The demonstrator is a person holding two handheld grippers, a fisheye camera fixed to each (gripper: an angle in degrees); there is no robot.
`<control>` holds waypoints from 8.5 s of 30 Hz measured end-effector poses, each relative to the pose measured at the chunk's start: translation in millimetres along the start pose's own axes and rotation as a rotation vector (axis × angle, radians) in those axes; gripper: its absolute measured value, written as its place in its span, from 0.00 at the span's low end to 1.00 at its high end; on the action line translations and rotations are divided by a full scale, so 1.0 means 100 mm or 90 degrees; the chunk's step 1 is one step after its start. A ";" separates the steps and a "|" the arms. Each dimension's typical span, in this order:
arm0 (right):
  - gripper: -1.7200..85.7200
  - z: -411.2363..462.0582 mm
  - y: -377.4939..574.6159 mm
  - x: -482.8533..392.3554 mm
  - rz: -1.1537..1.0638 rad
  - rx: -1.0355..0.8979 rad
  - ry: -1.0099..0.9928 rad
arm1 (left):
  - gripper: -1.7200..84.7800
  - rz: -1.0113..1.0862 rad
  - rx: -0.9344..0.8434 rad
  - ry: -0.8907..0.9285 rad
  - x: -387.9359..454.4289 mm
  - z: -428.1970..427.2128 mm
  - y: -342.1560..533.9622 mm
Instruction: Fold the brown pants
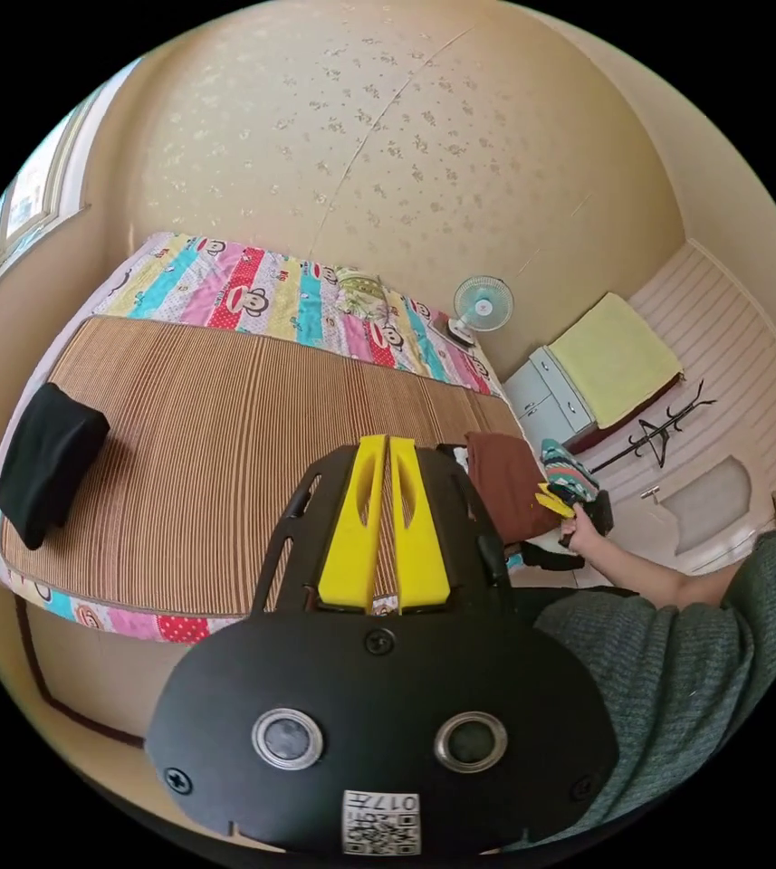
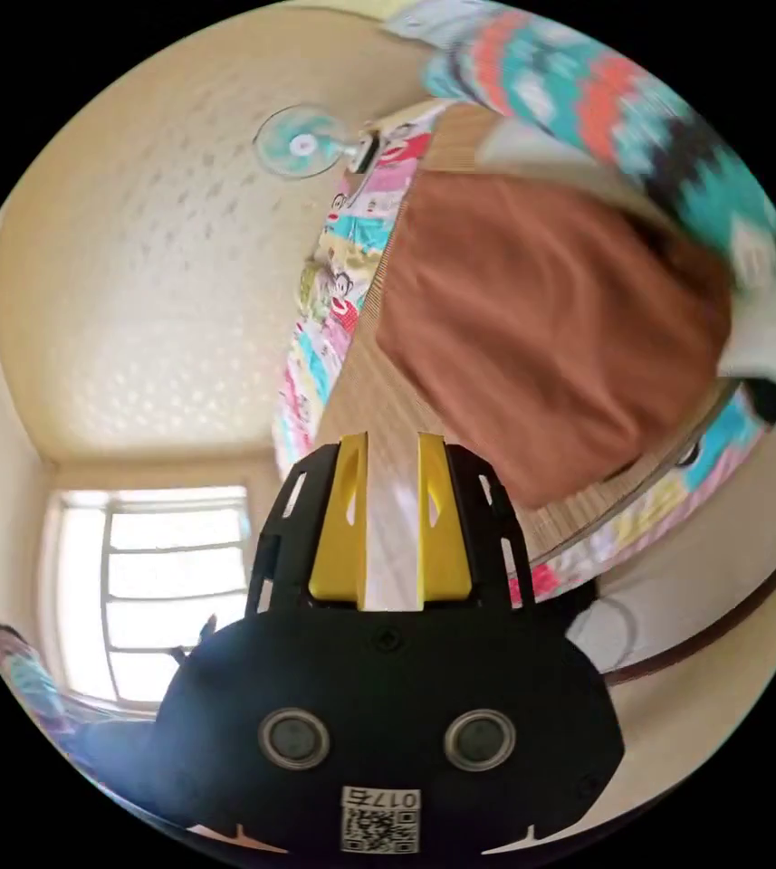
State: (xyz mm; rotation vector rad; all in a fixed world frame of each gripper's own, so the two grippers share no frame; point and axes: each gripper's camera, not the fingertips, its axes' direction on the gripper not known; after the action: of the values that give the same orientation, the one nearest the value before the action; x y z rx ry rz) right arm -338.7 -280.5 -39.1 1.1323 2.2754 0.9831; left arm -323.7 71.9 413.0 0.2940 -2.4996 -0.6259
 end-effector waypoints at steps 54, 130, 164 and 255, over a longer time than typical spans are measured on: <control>0.16 4.91 -3.77 1.95 -0.171 -0.112 0.430 | 0.01 -0.137 0.012 0.127 -1.72 2.57 -0.64; 0.11 6.54 -1.75 -0.38 -0.535 -0.034 -0.577 | 0.01 0.416 0.463 0.495 2.06 0.86 -2.13; 0.04 5.04 1.09 -3.45 -0.882 0.480 -0.030 | 0.02 0.237 0.470 0.279 1.13 -1.20 -3.03; 0.11 4.16 4.81 3.20 -0.087 -0.595 0.239 | 0.01 -0.070 -0.861 -0.080 -5.46 1.06 1.15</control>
State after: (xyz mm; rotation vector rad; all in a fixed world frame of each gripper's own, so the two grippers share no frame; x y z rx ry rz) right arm -16.3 350.7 25.6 0.3980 1.6964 2.0090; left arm 61.8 390.6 144.3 -0.1414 -1.6259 -2.1675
